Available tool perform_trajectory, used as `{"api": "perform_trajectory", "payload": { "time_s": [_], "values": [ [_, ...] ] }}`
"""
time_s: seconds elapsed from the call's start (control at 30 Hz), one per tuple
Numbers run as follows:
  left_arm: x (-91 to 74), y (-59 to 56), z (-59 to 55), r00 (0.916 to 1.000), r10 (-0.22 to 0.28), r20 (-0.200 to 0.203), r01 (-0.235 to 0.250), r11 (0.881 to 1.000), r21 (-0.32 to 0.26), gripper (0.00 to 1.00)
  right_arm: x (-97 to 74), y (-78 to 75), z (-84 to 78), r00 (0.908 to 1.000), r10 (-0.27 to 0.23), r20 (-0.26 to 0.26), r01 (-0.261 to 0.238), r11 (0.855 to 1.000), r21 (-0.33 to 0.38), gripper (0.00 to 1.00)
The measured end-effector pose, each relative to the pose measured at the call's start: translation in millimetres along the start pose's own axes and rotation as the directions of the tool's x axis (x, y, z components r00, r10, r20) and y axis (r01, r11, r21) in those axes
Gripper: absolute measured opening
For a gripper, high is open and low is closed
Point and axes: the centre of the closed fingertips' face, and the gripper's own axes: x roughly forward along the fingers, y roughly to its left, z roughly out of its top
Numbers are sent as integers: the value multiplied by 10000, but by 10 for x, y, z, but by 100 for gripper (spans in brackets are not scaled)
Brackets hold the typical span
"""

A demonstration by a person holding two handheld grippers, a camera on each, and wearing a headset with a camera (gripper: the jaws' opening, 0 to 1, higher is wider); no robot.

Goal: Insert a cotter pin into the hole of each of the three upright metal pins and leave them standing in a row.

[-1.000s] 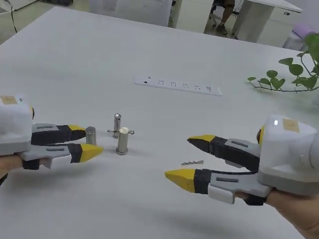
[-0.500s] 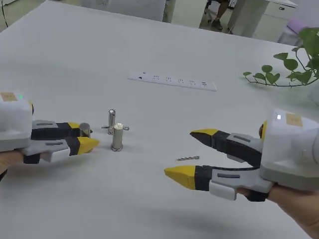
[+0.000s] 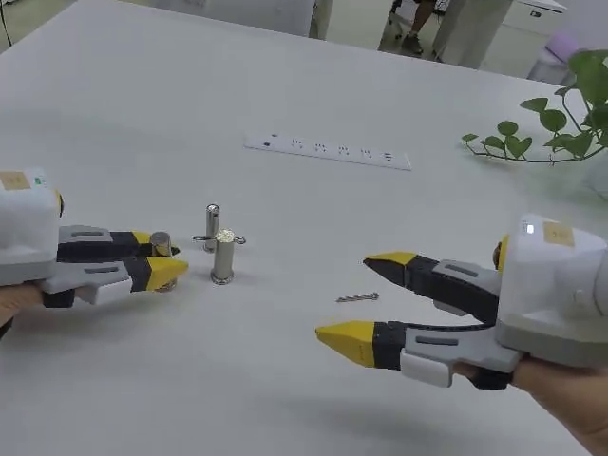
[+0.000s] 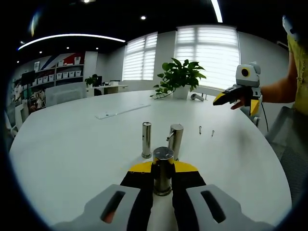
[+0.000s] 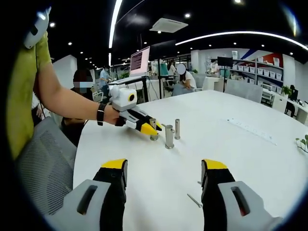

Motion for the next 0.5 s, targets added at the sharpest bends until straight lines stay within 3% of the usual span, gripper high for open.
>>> {"api": "perform_trajectory", "payload": {
  "time_s": [0.2, 0.3, 0.5],
  "values": [
    [-55, -165, -37, 9985, -392, -384, 401, 9989, 230, 11, -22, 0, -8, 10000, -23, 40, 23, 10000, 33, 64],
    [-72, -305, -62, 9955, -708, -634, 732, 9967, 355, 11, -29, 10, -10, 10000, -14, 47, 14, 10000, 43, 64],
    [-69, -568, -38, 9919, -1136, -571, 1158, 9925, 385, 11, -57, 34, -4, 10000, 38, 60, -38, 10000, 10, 64]
  ]
}}
